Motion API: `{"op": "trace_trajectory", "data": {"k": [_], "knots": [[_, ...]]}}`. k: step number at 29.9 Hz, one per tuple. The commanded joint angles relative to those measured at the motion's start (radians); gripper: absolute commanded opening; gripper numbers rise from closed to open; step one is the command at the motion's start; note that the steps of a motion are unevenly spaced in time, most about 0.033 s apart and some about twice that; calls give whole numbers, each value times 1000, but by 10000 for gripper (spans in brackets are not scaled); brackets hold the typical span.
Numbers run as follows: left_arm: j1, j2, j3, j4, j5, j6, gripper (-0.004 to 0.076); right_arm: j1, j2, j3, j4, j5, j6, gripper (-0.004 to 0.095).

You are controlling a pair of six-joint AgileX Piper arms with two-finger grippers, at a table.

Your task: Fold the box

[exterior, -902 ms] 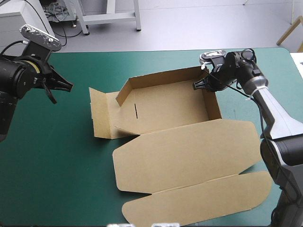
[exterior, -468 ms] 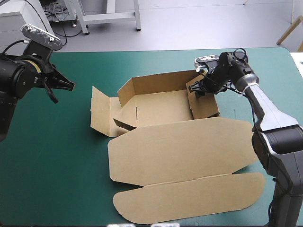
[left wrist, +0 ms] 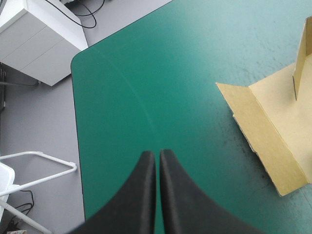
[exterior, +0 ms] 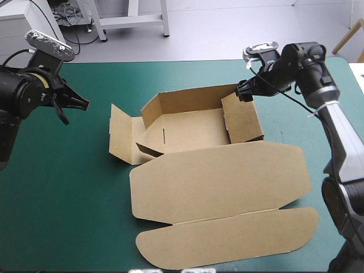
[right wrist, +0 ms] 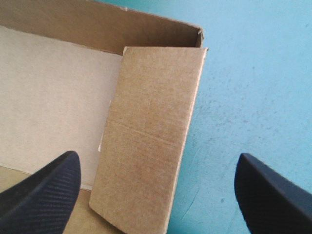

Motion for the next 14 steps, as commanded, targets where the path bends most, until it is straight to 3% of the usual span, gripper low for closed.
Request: {"op": "trace_trajectory", "data": {"k": [1, 8, 14], "knots": [[1, -33, -19, 26, -32, -6, 10, 0, -136, -33, -1, -24, -11, 792], [1, -33, -16, 49, -57, -4, 10, 0, -233, -33, -5, -24, -11, 792], [1, -33, -16, 57, -86, -8, 10, 0, -197, -31, -22, -24, -10, 792]]}}
